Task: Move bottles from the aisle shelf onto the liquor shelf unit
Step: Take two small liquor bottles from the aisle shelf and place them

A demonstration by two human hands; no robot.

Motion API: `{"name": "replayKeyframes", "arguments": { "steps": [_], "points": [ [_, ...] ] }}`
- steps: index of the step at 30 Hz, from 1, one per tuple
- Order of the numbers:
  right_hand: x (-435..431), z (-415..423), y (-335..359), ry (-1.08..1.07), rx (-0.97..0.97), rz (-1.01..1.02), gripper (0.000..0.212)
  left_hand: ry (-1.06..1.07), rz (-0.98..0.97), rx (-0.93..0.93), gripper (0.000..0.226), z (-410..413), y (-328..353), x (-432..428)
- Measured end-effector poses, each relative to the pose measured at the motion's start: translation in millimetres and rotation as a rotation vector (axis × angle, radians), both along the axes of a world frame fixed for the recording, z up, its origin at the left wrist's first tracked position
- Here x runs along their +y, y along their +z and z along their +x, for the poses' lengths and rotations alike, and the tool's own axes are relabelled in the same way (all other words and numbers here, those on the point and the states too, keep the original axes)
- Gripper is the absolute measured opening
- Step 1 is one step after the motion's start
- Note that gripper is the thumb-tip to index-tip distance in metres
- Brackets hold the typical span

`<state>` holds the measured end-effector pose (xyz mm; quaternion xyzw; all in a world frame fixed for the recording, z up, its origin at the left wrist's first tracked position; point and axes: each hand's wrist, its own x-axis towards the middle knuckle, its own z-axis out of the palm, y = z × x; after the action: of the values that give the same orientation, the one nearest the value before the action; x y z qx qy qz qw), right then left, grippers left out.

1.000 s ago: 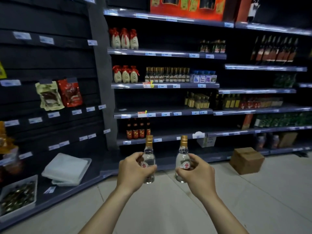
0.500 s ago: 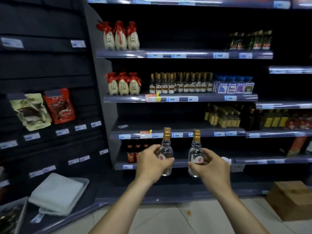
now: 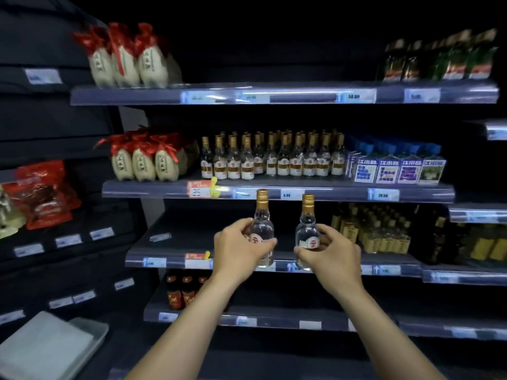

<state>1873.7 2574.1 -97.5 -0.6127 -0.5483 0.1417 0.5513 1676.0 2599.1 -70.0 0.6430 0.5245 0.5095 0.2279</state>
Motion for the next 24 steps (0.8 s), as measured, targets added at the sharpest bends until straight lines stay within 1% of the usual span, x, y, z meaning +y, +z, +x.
{"name": "replayKeyframes", "arguments": {
  "steps": [6, 9, 12, 13, 17, 20, 22, 24],
  "points": [
    [96.1, 48.6, 19.6, 0.015, -0.04, 0.021, 0.046, 0.047, 0.062, 0.001, 0.042, 53.8, 12.3, 87.5],
    [147.5, 63.6, 23.5, 0.022, -0.044, 0.044, 0.054, 0.055, 0.082, 0.007, 0.041, 73.0, 10.9, 139.1],
    [194.8, 72.9, 33.3, 0.013, -0.058, 0.063, 0.058, 0.078, 0.114, 0.032, 0.072, 86.2, 18.7, 189.6],
    [209.9, 74.2, 38.4, 0.011, -0.07, 0.077, 0.058, 0.086, 0.137, 0.035, 0.075, 88.2, 23.0, 206.5],
    [269.9, 71.9, 59.1, 0.032, -0.076, 0.124, 0.072, 0.123, 0.198, 0.013, 0.072, 89.0, 45.0, 263.7],
    [304.8, 64.6, 64.8, 0.025, -0.054, 0.116, 0.08, 0.169, 0.185, 0.034, 0.076, 89.5, 50.2, 291.6],
    [322.4, 58.9, 59.1, 0.045, -0.034, 0.114, 0.073, 0.203, 0.179, 0.033, 0.077, 89.5, 44.4, 304.5],
    [337.2, 55.6, 51.1, 0.065, -0.025, 0.111, 0.061, 0.235, 0.173, 0.062, 0.077, 89.5, 36.8, 315.1]
  ]
}}
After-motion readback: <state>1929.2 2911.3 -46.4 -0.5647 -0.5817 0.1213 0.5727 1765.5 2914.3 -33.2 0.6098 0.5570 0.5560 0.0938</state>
